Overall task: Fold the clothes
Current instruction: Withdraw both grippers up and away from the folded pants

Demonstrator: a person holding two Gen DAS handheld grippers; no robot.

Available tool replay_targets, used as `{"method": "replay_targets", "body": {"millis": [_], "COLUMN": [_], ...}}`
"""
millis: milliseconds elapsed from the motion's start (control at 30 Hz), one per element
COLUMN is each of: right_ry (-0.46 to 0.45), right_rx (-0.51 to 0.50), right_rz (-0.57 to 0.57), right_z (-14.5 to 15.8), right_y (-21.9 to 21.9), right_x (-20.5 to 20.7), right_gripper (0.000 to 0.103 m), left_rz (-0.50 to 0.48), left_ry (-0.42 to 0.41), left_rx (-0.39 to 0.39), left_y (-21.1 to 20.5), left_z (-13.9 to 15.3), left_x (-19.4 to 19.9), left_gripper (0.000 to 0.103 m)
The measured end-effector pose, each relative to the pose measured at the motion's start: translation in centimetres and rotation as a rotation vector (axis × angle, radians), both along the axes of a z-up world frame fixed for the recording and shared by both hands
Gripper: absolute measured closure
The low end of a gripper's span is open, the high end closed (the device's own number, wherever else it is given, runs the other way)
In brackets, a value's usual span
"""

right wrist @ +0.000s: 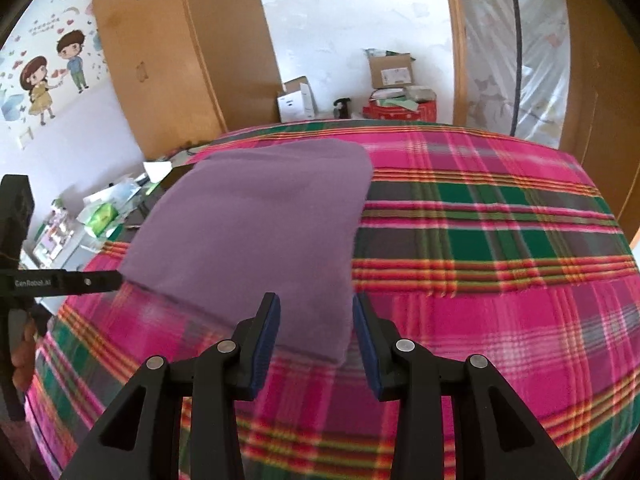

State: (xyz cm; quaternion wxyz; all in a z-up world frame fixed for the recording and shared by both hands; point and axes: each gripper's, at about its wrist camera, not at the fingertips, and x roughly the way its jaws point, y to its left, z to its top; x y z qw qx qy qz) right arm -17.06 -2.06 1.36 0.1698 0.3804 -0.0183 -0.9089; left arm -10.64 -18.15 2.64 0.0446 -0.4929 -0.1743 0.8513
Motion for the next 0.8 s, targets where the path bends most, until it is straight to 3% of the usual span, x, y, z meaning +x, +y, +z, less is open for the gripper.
{"method": "replay_targets", "body": {"millis": [400, 567, 800], "right_ry": [-0.011, -0.038, -0.035], "right_rx": [0.005, 0.006, 0.081], "right_rz": [0.020, 0.003, -0.010], "right_z": [-0.9, -2.0, -2.7], "right_y": [-2.6, -3.0, -3.9], "right_x": [2.7, 2.7, 2.6], "right_gripper": [0.064, 0.064, 0.064], "left_rz": [-0.009, -0.004, 0.044], "left_ry": [-0.022, 0.013, 0.054], "left_rx": [-0.045, -0.119, -0.216], "left_y": [3.1, 4.3, 5.2], "left_z": [-1.5, -1.8, -2.4], "left_x": [1.1, 1.2, 0.9], "left_gripper": [0.064, 0.064, 0.064]}}
